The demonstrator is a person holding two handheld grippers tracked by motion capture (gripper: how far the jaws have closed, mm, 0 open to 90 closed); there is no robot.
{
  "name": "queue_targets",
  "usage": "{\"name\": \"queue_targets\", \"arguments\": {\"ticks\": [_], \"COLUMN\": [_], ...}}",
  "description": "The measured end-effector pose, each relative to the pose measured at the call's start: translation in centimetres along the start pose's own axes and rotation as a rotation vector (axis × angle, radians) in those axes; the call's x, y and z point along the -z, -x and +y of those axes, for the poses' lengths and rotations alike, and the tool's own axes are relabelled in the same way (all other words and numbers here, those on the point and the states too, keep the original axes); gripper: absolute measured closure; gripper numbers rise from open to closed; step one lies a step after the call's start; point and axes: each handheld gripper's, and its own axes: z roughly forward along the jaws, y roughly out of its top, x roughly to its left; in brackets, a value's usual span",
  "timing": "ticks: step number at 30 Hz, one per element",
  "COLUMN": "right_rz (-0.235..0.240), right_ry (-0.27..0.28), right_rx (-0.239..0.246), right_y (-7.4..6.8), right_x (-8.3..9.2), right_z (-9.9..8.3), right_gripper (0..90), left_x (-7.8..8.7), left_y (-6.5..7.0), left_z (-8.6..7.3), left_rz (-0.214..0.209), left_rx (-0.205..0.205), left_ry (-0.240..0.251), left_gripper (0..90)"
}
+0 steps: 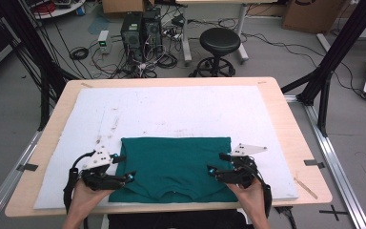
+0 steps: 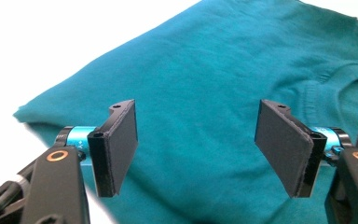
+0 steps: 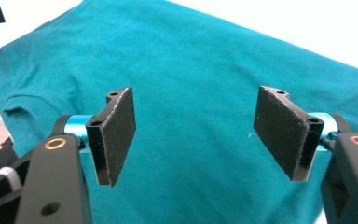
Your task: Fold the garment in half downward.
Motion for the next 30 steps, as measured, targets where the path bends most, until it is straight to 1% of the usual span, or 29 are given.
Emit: {"name": "queue_targets", "arguments": {"ticks": [1, 4, 6, 11, 14, 18, 22, 26, 30], "right_rz": [-0.005, -0.021, -0.027, -0.037, -0.041, -0.043, -0.045, -0.046, -0.042], "right_ry": [0.008, 0.02, 0.025, 0.044, 0.045, 0.046, 0.044, 0.043, 0.046], "right_rx": [-0.003, -0.015, -0.021, -0.039, -0.042, -0.045, -0.049, -0.053, -0.051], "right_y": [0.2, 0.7, 1.0, 1.6, 1.7, 1.9, 2.0, 2.1, 2.0], "right_x": [0.2, 0.8, 1.2, 1.9, 2.1, 2.3, 2.4, 2.4, 2.5], "right_z": [-0.1, -0.2, -0.2, -0.3, -0.3, -0.5, -0.5, -0.6, -0.5], "right_gripper": [29.9, 29.9, 29.9, 29.9, 30.1, 30.3, 30.4, 30.4, 30.4], "left_x": [0.3, 1.0, 1.5, 2.1, 2.3, 2.3, 2.3, 2.3, 2.4], "left_y": [-0.2, -0.8, -1.1, -1.5, -1.6, -1.5, -1.4, -1.2, -1.0], "left_z": [-0.1, -0.2, -0.3, -0.6, -0.6, -0.4, -0.4, -0.5, -0.7], "left_rz": [0.009, 0.028, 0.031, 0.048, 0.046, 0.039, 0.036, 0.04, 0.053], "left_rx": [0.013, 0.033, 0.044, 0.051, 0.059, 0.048, 0.049, 0.047, 0.051], "left_ry": [0.009, 0.031, 0.041, 0.045, 0.052, 0.048, 0.047, 0.04, 0.046], "left_gripper": [29.9, 29.9, 29.9, 30.1, 30.2, 30.8, 30.9, 30.9, 30.9]}}
